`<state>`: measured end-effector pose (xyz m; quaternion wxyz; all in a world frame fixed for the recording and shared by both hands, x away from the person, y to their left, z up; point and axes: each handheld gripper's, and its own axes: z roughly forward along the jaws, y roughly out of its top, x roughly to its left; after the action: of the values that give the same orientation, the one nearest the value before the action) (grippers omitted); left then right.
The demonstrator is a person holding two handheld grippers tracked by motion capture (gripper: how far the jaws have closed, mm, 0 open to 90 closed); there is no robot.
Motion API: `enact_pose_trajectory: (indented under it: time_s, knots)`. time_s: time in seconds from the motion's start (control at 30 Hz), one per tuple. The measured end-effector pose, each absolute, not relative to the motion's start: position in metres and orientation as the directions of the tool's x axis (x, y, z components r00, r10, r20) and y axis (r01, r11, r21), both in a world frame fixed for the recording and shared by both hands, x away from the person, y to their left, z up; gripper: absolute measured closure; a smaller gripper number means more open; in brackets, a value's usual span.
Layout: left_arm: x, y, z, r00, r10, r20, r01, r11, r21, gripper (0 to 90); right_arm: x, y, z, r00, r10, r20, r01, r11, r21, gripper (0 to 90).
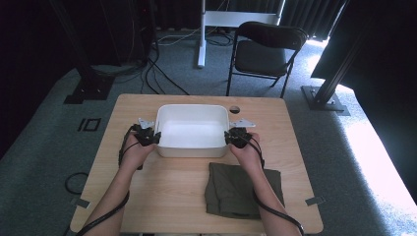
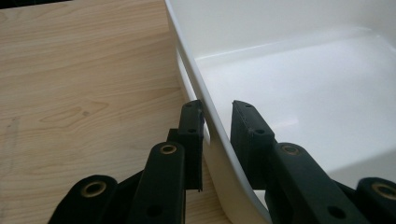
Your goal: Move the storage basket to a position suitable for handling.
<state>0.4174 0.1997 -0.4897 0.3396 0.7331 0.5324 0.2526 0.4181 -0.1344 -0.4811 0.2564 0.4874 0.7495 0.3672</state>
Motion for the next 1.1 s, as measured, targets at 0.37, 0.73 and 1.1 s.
enact_pose_trajectory:
  time_s: [0.37,0.73,1.1]
  knots:
    - [0.421,0.177,-0.49,0.326,0.945,-0.002,0.607,-0.207,0.767,75.2,0.419,-0.157,-0.48,-0.357,0.934,-0.023,0.556,0.232,0.798,75.6]
    - [0.425,0.152,-0.49,0.355,0.935,-0.014,0.604,-0.217,0.767,73.8,0.419,-0.179,-0.479,-0.327,0.944,-0.045,0.566,0.233,0.791,77.1]
    - [0.428,0.128,-0.49,0.38,0.925,-0.018,0.599,-0.231,0.767,73.0,0.42,-0.204,-0.478,-0.294,0.955,-0.047,0.576,0.216,0.789,78.1]
